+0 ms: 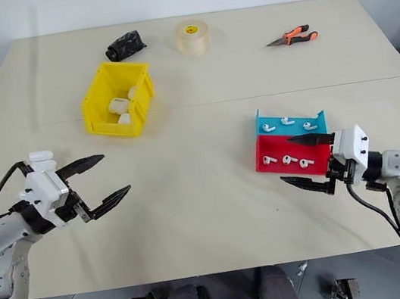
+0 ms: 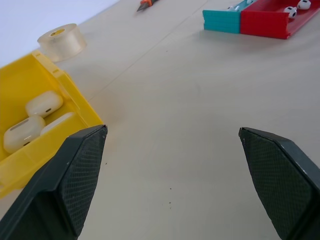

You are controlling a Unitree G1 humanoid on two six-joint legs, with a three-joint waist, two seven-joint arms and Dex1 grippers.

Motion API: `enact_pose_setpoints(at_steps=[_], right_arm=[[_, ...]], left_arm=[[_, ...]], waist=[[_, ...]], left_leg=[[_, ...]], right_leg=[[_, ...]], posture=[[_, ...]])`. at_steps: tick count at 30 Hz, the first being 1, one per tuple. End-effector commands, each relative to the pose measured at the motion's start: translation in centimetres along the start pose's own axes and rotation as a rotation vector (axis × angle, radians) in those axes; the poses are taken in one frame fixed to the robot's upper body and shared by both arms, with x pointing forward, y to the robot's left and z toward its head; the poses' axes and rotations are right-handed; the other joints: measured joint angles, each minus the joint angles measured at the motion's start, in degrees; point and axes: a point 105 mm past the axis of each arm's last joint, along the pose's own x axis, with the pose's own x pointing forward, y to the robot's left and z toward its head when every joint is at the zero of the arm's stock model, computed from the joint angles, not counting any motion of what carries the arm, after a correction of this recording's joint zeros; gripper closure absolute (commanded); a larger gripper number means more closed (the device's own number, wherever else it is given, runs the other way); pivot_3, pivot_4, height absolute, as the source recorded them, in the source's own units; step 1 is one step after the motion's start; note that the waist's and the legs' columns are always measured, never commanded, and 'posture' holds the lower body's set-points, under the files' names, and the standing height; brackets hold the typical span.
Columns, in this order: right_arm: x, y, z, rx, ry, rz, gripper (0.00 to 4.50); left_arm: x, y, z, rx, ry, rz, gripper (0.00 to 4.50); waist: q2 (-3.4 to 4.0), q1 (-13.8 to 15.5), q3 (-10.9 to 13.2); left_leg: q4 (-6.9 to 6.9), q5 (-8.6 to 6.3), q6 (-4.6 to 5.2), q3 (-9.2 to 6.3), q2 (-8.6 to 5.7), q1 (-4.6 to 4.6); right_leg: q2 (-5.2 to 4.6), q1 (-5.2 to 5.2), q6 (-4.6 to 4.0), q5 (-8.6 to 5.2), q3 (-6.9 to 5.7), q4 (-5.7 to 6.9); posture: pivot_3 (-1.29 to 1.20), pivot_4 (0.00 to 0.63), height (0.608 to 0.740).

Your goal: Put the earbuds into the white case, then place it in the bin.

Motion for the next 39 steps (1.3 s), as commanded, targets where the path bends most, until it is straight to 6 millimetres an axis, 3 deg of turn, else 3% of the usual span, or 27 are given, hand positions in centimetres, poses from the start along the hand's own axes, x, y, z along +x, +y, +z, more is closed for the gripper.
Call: enact_pose_setpoints(at_steps=[1,6,11,15,20,22,28,35,39], right_arm=[[0.5,-0.2,0.7,-0.035,-0.034,-0.005,0.0],[2.3,0.3,1.5,-0.023,-0.103,0.039,0.0],[5.0,1.0,2.8,-0.038,-0.194,0.099,0.0],[6.5,1.5,4.3,-0.062,-0.312,0.132,0.0],[7.1,1.7,5.2,-0.08,-0.386,0.131,0.0],[7.2,1.8,5.2,-0.083,-0.39,0.133,0.0],[6.9,1.4,4.9,-0.068,-0.369,0.161,0.0],[6.6,1.1,4.9,0.024,-0.3,0.235,0.0],[6.8,1.2,5.1,0.025,-0.303,0.242,0.0]], left_arm=[[-0.3,0.5,0.7,0.045,-0.003,0.024,0.02],[-2.4,1.8,0.3,-0.012,0.034,0.214,0.02],[-7.7,2.3,-0.8,-0.042,0.174,0.54,0.02],[-12.0,0.6,-1.8,-0.173,0.253,0.777,0.02],[-15.6,-1.2,-3.7,-0.348,0.358,1.037,0.02],[-15.8,-1.4,-3.9,-0.369,0.383,1.059,0.02],[-13.2,0.1,-3.0,-0.419,0.373,0.952,0.02],[-13.1,5.1,-2.8,-0.538,0.609,0.926,0.02],[-12.3,6.9,-2.6,-0.616,0.696,0.878,0.02]], waist=[[0.0,0.0,0.0],[0.0,-0.2,0.0],[0.0,-0.6,0.0],[-0.02,-0.7,0.0],[-0.04,0.3,0.0],[-0.04,0.4,0.0],[-0.04,0.2,0.0],[-0.03,0.1,0.0],[-0.02,0.0,0.0]], left_leg=[[0.0,0.0,0.0,0.0,0.0,0.0],[0.01,0.0,0.0,-0.01,0.01,0.0],[0.01,0.0,0.0,-0.07,0.08,0.0],[0.01,-0.01,0.0,-0.22,0.09,0.01],[0.08,-0.04,0.05,-0.31,0.05,0.04],[0.09,-0.05,0.07,-0.35,0.02,0.1],[0.05,-0.06,0.07,-0.45,0.05,0.25],[-0.02,-0.05,0.03,-0.43,0.14,0.37],[-0.15,-0.08,-0.02,-0.38,0.11,0.47]], right_leg=[[0.0,0.0,0.0,0.0,0.01,0.0],[0.0,-0.01,0.0,0.0,0.01,0.01],[0.01,0.0,0.0,0.0,0.0,0.01],[0.02,0.01,0.0,0.0,0.03,0.01],[-0.03,0.2,0.0,0.0,0.01,-0.05],[-0.03,0.37,0.0,0.0,0.0,-0.14],[0.04,0.71,0.0,0.0,-0.1,-0.43],[0.2,0.78,0.0,0.0,-0.05,-0.48],[0.22,0.76,0.0,0.0,0.06,-0.49]], posture=[[0.0,0.15,0.74],[0.0,0.15,0.74],[0.0,0.15,0.74],[0.0,0.15,0.74],[0.0,0.15,0.74],[0.0,0.15,0.74],[0.0,0.15,0.74],[0.0,0.15,0.74],[0.0,0.15,0.74]])
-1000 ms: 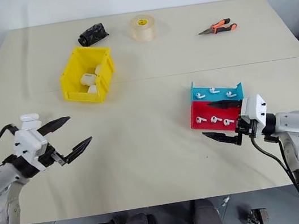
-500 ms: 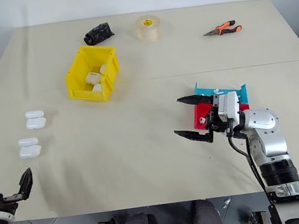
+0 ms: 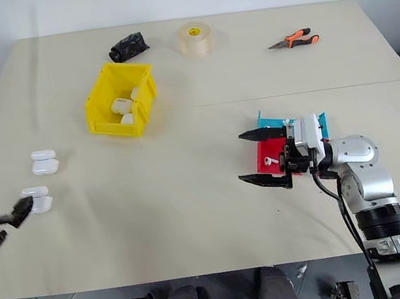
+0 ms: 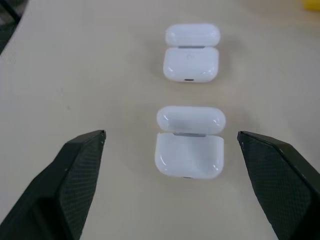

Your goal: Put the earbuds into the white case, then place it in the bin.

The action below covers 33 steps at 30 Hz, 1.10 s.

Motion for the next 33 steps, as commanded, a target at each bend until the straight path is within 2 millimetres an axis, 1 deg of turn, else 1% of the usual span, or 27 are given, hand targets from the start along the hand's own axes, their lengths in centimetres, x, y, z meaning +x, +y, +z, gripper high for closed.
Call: enact_pose_setpoints(at_steps=[1,5,11,18,23,32,33], right_arm=[[0.2,0.0,1.0,-0.028,-0.02,0.015,0.0],[0.5,0.2,1.2,-0.033,-0.03,0.017,0.0],[0.7,0.8,1.3,-0.036,-0.042,0.005,0.0],[0.8,1.1,1.4,-0.038,-0.048,-0.011,0.0],[0.8,1.2,1.4,-0.04,-0.049,-0.021,0.0],[0.8,1.3,1.2,-0.038,-0.049,-0.032,0.0],[0.8,1.3,1.2,-0.039,-0.048,-0.033,0.0]], left_arm=[[0.9,0.1,-0.1,-0.048,0.128,-0.018,0.02],[1.9,0.6,-0.1,-0.108,0.25,0.001,0.02],[2.9,-0.2,-1.3,-0.093,0.351,-0.048,0.02],[3.9,-0.9,-2.2,-0.058,0.391,-0.089,0.02],[4.3,-0.5,-2.5,-0.009,0.402,-0.091,0.02],[4.9,0.0,-2.9,-0.004,0.441,-0.12,0.02],[4.9,-0.1,-2.9,-0.008,0.446,-0.126,0.2]], waist=[[0.01,0.0,0.0],[0.0,-0.1,0.0],[0.0,0.0,0.0],[-0.02,0.0,0.0],[-0.01,0.0,0.0],[0.02,0.0,0.0],[0.03,0.0,0.0]], left_leg=[[-0.08,0.0,-0.01,0.02,-0.01,0.0],[-0.14,0.02,-0.05,0.06,0.0,-0.02],[-0.15,0.03,-0.07,0.11,0.01,-0.03],[-0.15,0.02,-0.08,0.12,0.01,-0.05],[-0.15,0.03,-0.09,0.15,0.01,-0.04],[-0.15,0.04,-0.11,0.2,0.01,0.0],[-0.15,0.04,-0.11,0.2,0.01,0.01]], right_leg=[[0.01,-0.01,0.0,0.0,-0.03,-0.05],[0.06,-0.06,0.0,0.0,-0.02,-0.07],[0.07,-0.13,0.0,0.0,0.0,-0.04],[0.08,-0.16,0.0,0.0,0.02,-0.03],[0.07,-0.17,0.0,0.0,0.05,0.0],[0.07,-0.18,0.0,0.0,0.08,0.04],[0.08,-0.18,0.0,0.0,0.08,0.04]], posture=[[0.0,0.15,0.74],[0.0,0.15,0.74],[0.0,0.15,0.74],[0.0,0.15,0.74],[0.0,0.15,0.74],[0.0,0.15,0.74],[0.0,0.15,0.74]])
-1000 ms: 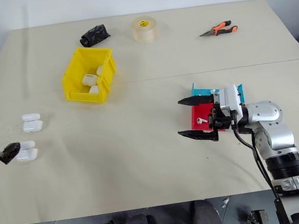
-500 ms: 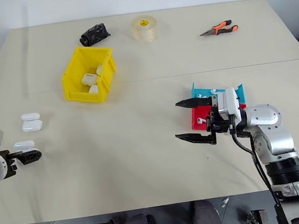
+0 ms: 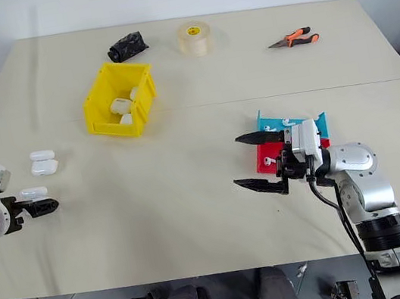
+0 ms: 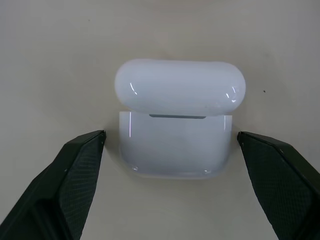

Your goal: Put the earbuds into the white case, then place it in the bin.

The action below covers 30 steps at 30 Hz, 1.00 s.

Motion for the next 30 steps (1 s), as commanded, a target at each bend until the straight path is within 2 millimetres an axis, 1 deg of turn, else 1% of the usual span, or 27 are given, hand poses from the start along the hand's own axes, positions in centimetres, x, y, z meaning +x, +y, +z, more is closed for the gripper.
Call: enact_pose_setpoints(at_steps=[1,3,6,8,10,11,13,15,16,19,20,21,22,23,24,27,30], right_arm=[[0.2,0.2,0.8,-0.031,-0.031,0.0,0.0],[0.2,0.2,0.8,-0.03,-0.032,-0.002,0.0],[0.2,0.4,0.7,-0.028,-0.031,-0.005,0.0],[0.1,0.5,0.6,-0.025,-0.029,-0.007,0.0],[0.0,0.6,0.5,-0.022,-0.025,-0.009,0.0],[-0.1,0.6,0.4,-0.02,-0.021,-0.011,0.0],[-0.4,0.6,0.3,-0.019,-0.01,-0.018,0.0],[-0.6,0.4,0.2,-0.02,0.001,-0.028,0.0],[-0.9,0.2,0.2,-0.02,0.01,-0.039,0.0],[-1.7,-0.2,0.1,-0.023,0.032,-0.061,0.0],[-2.1,-0.4,0.0,-0.027,0.045,-0.074,0.0],[-2.4,-0.6,0.0,-0.03,0.055,-0.083,0.0],[-2.9,-0.8,0.0,-0.034,0.068,-0.098,0.0],[-3.3,-1.0,0.0,-0.038,0.081,-0.111,0.0],[-3.6,-1.1,0.0,-0.041,0.088,-0.118,0.0],[-4.8,-1.5,0.3,-0.058,0.122,-0.153,0.0],[-6.4,-1.6,0.6,-0.076,0.163,-0.2,0.0]], left_arm=[[0.2,1.1,-0.7,-0.005,0.041,0.045,0.4],[0.4,1.0,-0.8,0.003,0.045,0.042,0.84],[0.5,1.0,-0.9,-0.007,0.047,0.039,1.68],[0.3,1.1,-1.0,-0.005,0.039,0.046,1.69],[0.0,0.9,-0.7,0.004,-0.022,0.017,1.69],[-0.3,0.6,-0.2,0.023,-0.091,-0.016,1.69],[-1.3,-0.9,0.5,0.104,-0.238,-0.125,1.69],[-2.4,-2.1,0.3,0.172,-0.344,-0.209,1.69],[-3.2,-3.1,0.4,0.222,-0.432,-0.267,1.69],[-5.1,-5.5,0.2,0.323,-0.613,-0.397,1.69],[-5.7,-6.9,0.5,0.348,-0.68,-0.465,1.69],[-6.1,-7.9,0.7,0.366,-0.729,-0.511,1.69],[-6.6,-9.6,1.2,0.41,-0.804,-0.579,1.69],[-6.8,-11.1,1.5,0.449,-0.858,-0.634,1.69],[-7.0,-12.0,1.7,0.475,-0.89,-0.664,1.69],[-7.2,-15.8,2.1,0.58,-1.027,-0.823,1.69],[-6.5,-18.9,2.1,0.634,-1.076,-0.96,1.69]], waist=[[0.02,0.0,0.0],[0.04,0.0,0.0],[0.05,0.0,0.0],[0.08,0.0,0.0],[0.09,-0.2,0.0],[0.09,-0.3,0.0],[0.09,-0.4,0.0],[0.07,-0.3,0.0],[0.07,-0.3,0.0],[0.02,0.0,0.0],[0.01,0.3,0.0],[0.01,0.5,0.0],[0.02,0.8,0.0],[0.01,1.0,0.0],[0.01,1.3,0.0],[0.01,1.5,0.0],[0.0,1.5,0.0]], left_leg=[[0.0,0.0,0.0,0.0,0.0,0.0],[0.0,0.0,0.0,0.01,0.0,0.01],[0.0,0.0,0.0,0.02,0.0,0.02],[0.0,0.0,0.0,0.02,0.0,0.02],[0.0,0.0,0.0,0.03,0.0,0.03],[-0.01,0.0,0.0,0.06,0.01,0.03],[-0.02,0.0,0.0,0.12,0.03,0.0],[-0.01,0.0,0.0,0.15,0.04,-0.1],[-0.01,0.0,0.0,0.17,0.06,-0.12],[0.02,-0.01,0.0,0.24,0.06,-0.19],[0.02,-0.01,0.0,0.23,0.09,-0.21],[0.06,-0.01,0.0,0.21,0.09,-0.21],[0.08,-0.01,0.0,0.2,0.07,-0.22],[0.12,-0.02,0.01,0.21,0.04,-0.21],[0.13,-0.02,0.03,0.21,0.01,-0.22],[0.19,-0.04,0.06,0.2,0.02,-0.21],[0.24,-0.05,0.08,0.2,0.01,-0.21]], right_leg=[[0.0,0.0,0.0,0.0,0.0,0.0],[0.0,0.0,0.0,0.0,0.01,0.01],[0.0,0.0,0.0,0.0,0.02,0.02],[0.0,-0.01,0.0,0.0,0.02,0.03],[0.0,-0.01,0.0,0.0,0.04,0.03],[0.0,-0.04,0.0,0.0,0.06,0.04],[0.0,-0.13,0.0,0.0,0.11,0.08],[0.0,-0.25,0.0,0.0,0.13,0.12],[0.0,-0.28,0.0,0.0,0.14,0.1],[-0.01,-0.37,0.0,0.0,0.21,0.09],[0.01,-0.37,0.0,0.0,0.19,0.07],[0.01,-0.36,0.0,0.0,0.18,0.09],[-0.02,-0.34,0.0,0.0,0.17,0.08],[-0.04,-0.3,0.01,0.01,0.19,0.06],[-0.05,-0.29,0.01,0.01,0.2,0.07],[-0.04,-0.24,0.03,0.02,0.16,0.05],[-0.03,-0.22,0.04,0.02,0.12,0.06]], posture=[[0.0,0.15,0.74],[0.0,0.15,0.74],[0.0,0.15,0.74],[0.0,0.15,0.74],[0.0,0.15,0.74],[0.0,0.15,0.74],[0.0,0.15,0.74],[0.0,0.15,0.74],[0.0,0.15,0.74],[0.0,0.15,0.74],[0.0,0.15,0.74],[0.0,0.15,0.74],[0.0,0.15,0.74],[0.0,0.15,0.74],[0.0,0.15,0.74],[0.0,0.15,0.74],[0.0,0.15,0.74]])
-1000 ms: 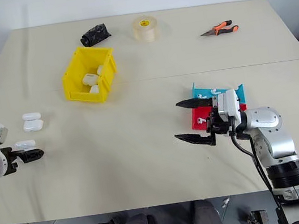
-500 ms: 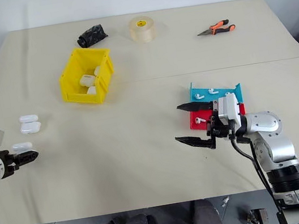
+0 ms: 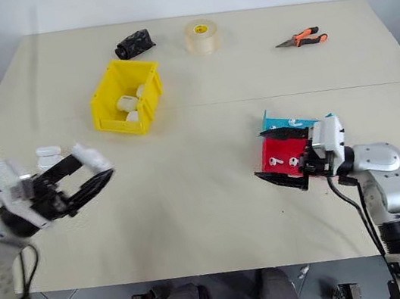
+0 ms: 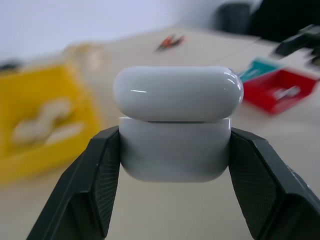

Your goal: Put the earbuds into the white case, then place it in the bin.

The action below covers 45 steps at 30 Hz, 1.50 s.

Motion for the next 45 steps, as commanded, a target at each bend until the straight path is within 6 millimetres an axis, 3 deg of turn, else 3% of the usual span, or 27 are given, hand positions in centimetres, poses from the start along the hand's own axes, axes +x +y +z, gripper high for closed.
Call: enact_pose_setpoints(at_steps=[1,6,10,13,16,20,27,35,45], right_arm=[[-2.2,-0.6,0.9,-0.058,0.035,-0.071,0.0],[-4.8,-0.2,1.0,-0.072,0.105,-0.146,0.0],[-8.1,0.9,1.3,-0.07,0.194,-0.23,0.0],[-10.0,1.7,1.4,-0.059,0.259,-0.269,0.0],[-10.6,2.1,1.4,-0.034,0.322,-0.274,0.0],[-10.1,1.4,0.6,0.022,0.471,-0.264,0.0],[-6.9,-0.1,0.7,0.117,0.685,-0.133,0.0],[-5.6,-2.5,-0.4,0.018,0.925,-0.025,0.0],[-5.1,-3.9,-1.5,-0.073,1.027,0.105,0.0]], left_arm=[[2.4,-1.6,-0.1,0.06,-0.087,-0.134,1.69],[5.4,-4.4,-0.7,0.078,-0.213,-0.334,1.69],[7.2,-6.8,-1.1,0.097,-0.297,-0.466,1.69],[8.0,-7.3,-1.0,0.081,-0.349,-0.485,1.69],[8.5,-7.6,-1.0,0.06,-0.384,-0.494,1.69],[9.1,-8.3,-0.7,0.045,-0.442,-0.5,1.69],[9.2,-9.9,-0.7,-0.01,-0.476,-0.568,1.69],[9.6,-10.3,-0.9,0.024,-0.469,-0.603,1.69],[9.8,-10.5,-1.0,0.008,-0.454,-0.596,1.69]], waist=[[0.0,0.1,0.0],[0.01,0.0,0.0],[0.01,0.2,0.0],[0.01,0.2,0.0],[0.01,0.0,0.0],[0.06,-0.1,0.0],[0.08,0.1,0.0],[0.08,0.2,0.0],[0.1,-0.1,0.0]], left_leg=[[0.01,0.0,0.0,0.01,-0.01,0.0],[0.03,0.0,0.01,0.04,0.06,-0.01],[0.09,-0.02,0.04,0.05,0.05,-0.01],[0.13,-0.03,0.07,0.01,0.06,0.01],[0.14,-0.03,0.07,-0.02,0.07,0.05],[0.14,-0.03,0.07,-0.03,0.16,0.15],[0.31,-0.03,0.07,-0.2,0.19,0.07],[0.44,-0.06,0.11,-0.35,0.18,-0.15],[0.47,-0.06,0.12,-0.37,0.19,-0.21]], right_leg=[[0.0,0.0,0.0,0.0,0.0,-0.01],[0.06,0.0,0.0,0.0,-0.04,-0.03],[0.06,0.06,0.02,0.01,-0.05,-0.08],[0.07,0.15,0.03,0.01,-0.07,-0.15],[0.09,0.25,0.03,0.02,-0.08,-0.22],[0.18,0.35,0.03,0.02,-0.04,-0.3],[0.23,0.38,0.03,0.02,-0.08,-0.3],[0.23,0.4,0.05,0.02,-0.19,-0.5],[0.24,0.4,0.08,0.04,-0.24,-0.54]], posture=[[0.0,0.15,0.74],[0.0,0.15,0.74],[0.0,0.15,0.74],[0.0,0.15,0.74],[0.0,0.15,0.74],[0.0,0.15,0.74],[0.0,0.15,0.74],[0.0,0.15,0.74],[0.0,0.15,0.74]])
